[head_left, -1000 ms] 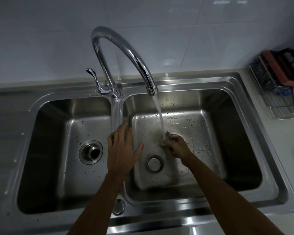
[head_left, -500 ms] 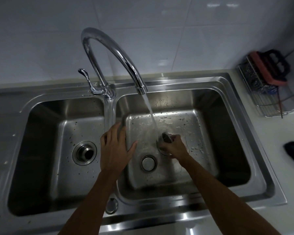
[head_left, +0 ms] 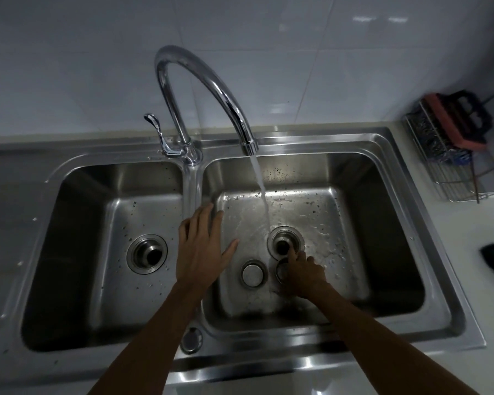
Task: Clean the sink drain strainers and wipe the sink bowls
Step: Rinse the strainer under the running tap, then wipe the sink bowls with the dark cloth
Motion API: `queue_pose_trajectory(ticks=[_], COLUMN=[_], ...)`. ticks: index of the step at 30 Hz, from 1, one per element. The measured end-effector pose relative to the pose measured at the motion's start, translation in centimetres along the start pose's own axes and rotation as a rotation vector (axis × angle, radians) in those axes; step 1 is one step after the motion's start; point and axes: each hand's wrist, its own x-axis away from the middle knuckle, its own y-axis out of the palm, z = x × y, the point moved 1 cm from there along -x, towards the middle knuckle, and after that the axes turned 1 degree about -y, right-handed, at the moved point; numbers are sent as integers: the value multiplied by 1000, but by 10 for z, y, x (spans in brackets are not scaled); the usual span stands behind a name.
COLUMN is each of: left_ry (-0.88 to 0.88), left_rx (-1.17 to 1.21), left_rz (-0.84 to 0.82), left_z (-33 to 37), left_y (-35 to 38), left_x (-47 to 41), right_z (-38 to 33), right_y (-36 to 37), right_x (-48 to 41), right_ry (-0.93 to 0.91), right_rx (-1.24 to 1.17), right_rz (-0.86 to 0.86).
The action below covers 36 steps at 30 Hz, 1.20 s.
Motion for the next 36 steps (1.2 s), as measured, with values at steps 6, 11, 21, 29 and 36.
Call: queue_pose_trajectory(ticks=[6,11,21,29,36], left_ry=[-15,-20,0,-10,-51], left_rx=[112,146,-61,97,119], left_rz=[-25,101,-84,23,-4], left_z=[-2,-35,-103,-83,-68], left_y=[-14,-57,-111,-119,-117], left_x=[-4,-50,-164,-140,-124], right_z=[-55,-129,-215,-222,-225], right_y=[-64,-153,-248,-239,-238], right_x=[24,37,16,3,10], right_ry=[-226,-416,-257,-255,-296], right_rx=[-162,-748,-2168,-2363,-2329], right_rz=[202,301,-97,-111,-92])
